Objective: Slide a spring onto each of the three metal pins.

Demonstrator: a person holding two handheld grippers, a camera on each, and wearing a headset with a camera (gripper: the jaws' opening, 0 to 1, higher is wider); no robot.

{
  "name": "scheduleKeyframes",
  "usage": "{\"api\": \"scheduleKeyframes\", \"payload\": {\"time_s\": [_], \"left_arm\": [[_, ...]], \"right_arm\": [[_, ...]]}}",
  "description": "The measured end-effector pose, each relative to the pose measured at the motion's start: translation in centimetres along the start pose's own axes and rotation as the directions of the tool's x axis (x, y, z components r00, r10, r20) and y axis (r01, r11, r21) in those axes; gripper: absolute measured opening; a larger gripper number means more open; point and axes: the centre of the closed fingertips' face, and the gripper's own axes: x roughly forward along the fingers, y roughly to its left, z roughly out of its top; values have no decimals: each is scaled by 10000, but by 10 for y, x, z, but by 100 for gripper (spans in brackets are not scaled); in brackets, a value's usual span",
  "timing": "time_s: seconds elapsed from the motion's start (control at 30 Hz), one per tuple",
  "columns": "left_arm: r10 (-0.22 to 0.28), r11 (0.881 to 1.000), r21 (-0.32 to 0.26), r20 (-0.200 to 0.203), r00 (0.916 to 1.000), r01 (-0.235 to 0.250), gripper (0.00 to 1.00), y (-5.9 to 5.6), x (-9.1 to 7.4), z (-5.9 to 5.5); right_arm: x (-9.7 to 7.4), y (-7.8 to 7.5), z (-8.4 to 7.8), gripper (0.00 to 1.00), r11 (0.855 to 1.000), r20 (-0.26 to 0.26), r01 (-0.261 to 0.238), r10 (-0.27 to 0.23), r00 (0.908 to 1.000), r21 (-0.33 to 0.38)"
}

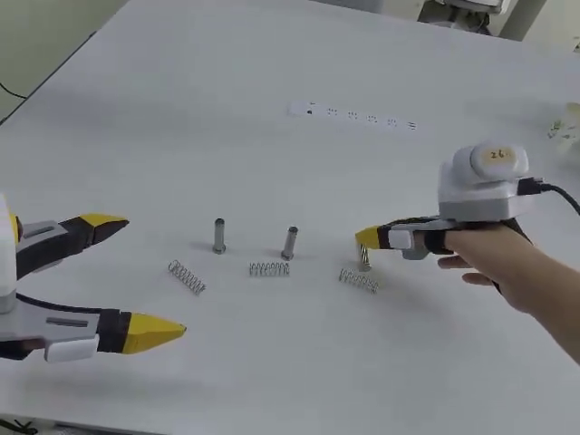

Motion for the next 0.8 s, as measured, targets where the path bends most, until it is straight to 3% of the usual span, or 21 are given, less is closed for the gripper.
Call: {"api": "scheduleKeyframes", "payload": {"time_s": [0.27, 0.5, 0.8], "left_arm": [[-82, 10000, 27, -54, 10000, 83, 91, -2, 1, -1], [-113, 9999, -74, 41, 9999, 113, 91, -2, 1, 0], [-12, 9999, -109, 58, 10000, 12, 92, 0, -2, -2]], "right_arm": [[13, -12, -4, 23, 9972, -337, 298, -276, 9991, 693], [20, -15, -9, 20, 9846, -318, 439, -390, 9987, 1693], [27, -18, -13, 15, 9811, -738, 853, -734, 9946, 1739]]}}
